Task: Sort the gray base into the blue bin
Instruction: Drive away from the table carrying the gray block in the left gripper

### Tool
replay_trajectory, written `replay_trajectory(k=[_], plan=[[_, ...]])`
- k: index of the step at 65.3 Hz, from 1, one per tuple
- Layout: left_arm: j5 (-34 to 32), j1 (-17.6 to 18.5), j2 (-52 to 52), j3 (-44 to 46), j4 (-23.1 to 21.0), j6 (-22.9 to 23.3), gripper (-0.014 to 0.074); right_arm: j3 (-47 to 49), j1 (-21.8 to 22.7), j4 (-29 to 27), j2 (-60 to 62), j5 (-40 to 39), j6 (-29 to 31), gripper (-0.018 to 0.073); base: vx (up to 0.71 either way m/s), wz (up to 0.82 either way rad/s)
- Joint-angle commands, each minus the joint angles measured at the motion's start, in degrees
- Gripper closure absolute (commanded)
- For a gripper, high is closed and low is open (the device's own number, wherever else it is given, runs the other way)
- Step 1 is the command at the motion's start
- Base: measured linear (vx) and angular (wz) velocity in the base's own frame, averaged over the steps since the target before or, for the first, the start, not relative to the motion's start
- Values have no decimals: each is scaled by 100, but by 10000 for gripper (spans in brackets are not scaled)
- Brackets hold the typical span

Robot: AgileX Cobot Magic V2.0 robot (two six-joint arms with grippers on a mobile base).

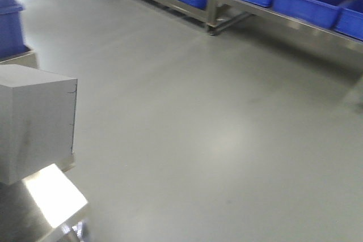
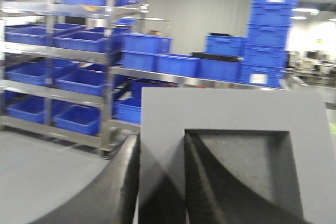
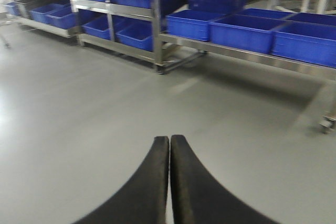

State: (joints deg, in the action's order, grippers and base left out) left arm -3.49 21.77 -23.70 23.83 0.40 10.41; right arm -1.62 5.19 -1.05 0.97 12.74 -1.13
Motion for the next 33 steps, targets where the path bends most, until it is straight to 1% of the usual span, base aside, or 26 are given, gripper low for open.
replay_trajectory(k=[1,20,33], plan=[[-602,28,-8,169,-40,33,603,-9,-2,38,10,-434,44,564,-5,-61],[-602,28,-8,169,-40,33,603,-9,-2,38,10,-434,44,564,-3,-62],[-602,28,-8,169,-40,33,603,-9,-2,38,10,-434,44,564,4,-46]])
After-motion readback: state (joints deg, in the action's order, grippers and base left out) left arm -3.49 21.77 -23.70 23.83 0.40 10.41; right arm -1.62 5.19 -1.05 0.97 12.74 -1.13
